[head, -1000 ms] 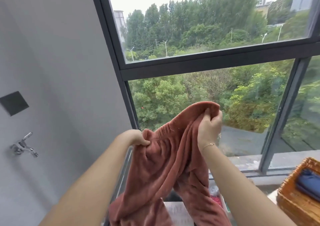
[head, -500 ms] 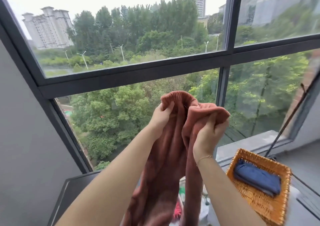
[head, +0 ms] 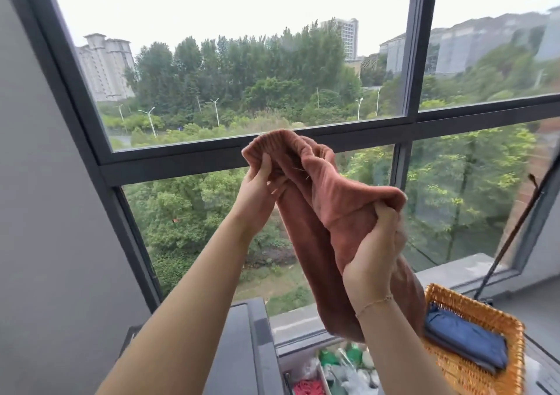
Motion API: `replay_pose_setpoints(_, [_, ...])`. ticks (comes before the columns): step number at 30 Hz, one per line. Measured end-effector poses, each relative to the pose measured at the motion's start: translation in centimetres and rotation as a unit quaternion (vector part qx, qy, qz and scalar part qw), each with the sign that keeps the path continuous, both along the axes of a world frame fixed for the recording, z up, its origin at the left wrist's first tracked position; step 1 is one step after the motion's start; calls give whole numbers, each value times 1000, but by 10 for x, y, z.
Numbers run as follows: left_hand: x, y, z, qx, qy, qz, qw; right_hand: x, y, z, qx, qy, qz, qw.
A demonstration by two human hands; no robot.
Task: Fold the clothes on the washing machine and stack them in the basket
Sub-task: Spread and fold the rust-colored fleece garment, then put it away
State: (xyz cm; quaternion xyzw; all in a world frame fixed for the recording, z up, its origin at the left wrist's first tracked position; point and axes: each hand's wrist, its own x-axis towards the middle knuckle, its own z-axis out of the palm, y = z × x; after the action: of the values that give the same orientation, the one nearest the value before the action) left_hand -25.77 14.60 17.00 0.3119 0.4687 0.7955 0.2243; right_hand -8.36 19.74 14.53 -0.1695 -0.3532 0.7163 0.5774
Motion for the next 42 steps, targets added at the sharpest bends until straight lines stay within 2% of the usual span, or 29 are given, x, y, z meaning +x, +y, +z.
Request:
replay_pose_setpoints(4, [-31,-98,-20,-15,-21,77,997,-9,-72,-4,11,-40,135,990])
replay_pose_setpoints(9, [-71,-255,-53,-44,-53,183,981,-34,-185,-39,-41,-89,324,941])
replay_pose_setpoints(11, [-79,-316,-78,-81,-108,257,957,-43,-234,-60,22,-124,359,925])
replay_pose_setpoints(12, [-82,-347,-96,-102,-139,276,946,-47,-256,-73,76,-164,387,904])
replay_pose_setpoints(13, [-77,-376,-116,-134,-175,286,932,-51,-278,-94,130,-219,419,872])
replay_pose_setpoints(14, [-72,-396,-136,-185,-216,295,912,-55,-293,-118,178,-282,465,820])
replay_pose_setpoints(17, [-40,-460,-213,-317,-307,328,835,-50,-339,-182,211,-423,614,632])
replay_pose_setpoints(18, [-27,-473,-236,-350,-321,326,818,-45,-345,-195,176,-440,640,604])
replay_pose_setpoints(19, [-15,-475,-256,-372,-326,319,808,-42,-345,-206,120,-446,656,597])
replay_pose_setpoints(21, [11,-475,-289,-404,-342,300,793,-38,-340,-233,70,-475,623,617])
replay_pose_setpoints(23, [36,-463,-310,-434,-356,285,777,-38,-324,-265,142,-534,544,631])
replay_pose_setpoints(25, [51,-452,-336,-442,-358,286,771,-35,-300,-290,203,-561,500,628])
replay_pose_setpoints(28, [60,-439,-378,-459,-383,314,738,-28,-272,-309,295,-603,449,589])
replay_pose_setpoints(30, [73,-424,-374,-475,-393,357,702,-18,-259,-322,361,-611,427,561])
replay_pose_setpoints(32, [81,-421,-376,-491,-385,393,676,-5,-252,-336,449,-625,396,502])
replay_pose_setpoints(33, [83,-422,-378,-492,-379,399,675,0,-251,-341,488,-627,378,474])
replay_pose_setpoints(35, [85,-432,-388,-487,-357,419,678,6,-252,-344,536,-615,359,454])
replay_pose_setpoints(39, [85,-447,-393,-490,-248,486,680,6,-259,-352,570,-627,353,397])
replay_pose_setpoints(40, [86,-448,-389,-494,-224,477,692,7,-260,-356,580,-631,331,395])
replay_pose_setpoints(41, [86,-451,-385,-501,-203,466,700,7,-261,-360,599,-620,291,414])
replay_pose_setpoints(42, [85,-455,-381,-510,-180,463,702,5,-260,-359,611,-618,264,418])
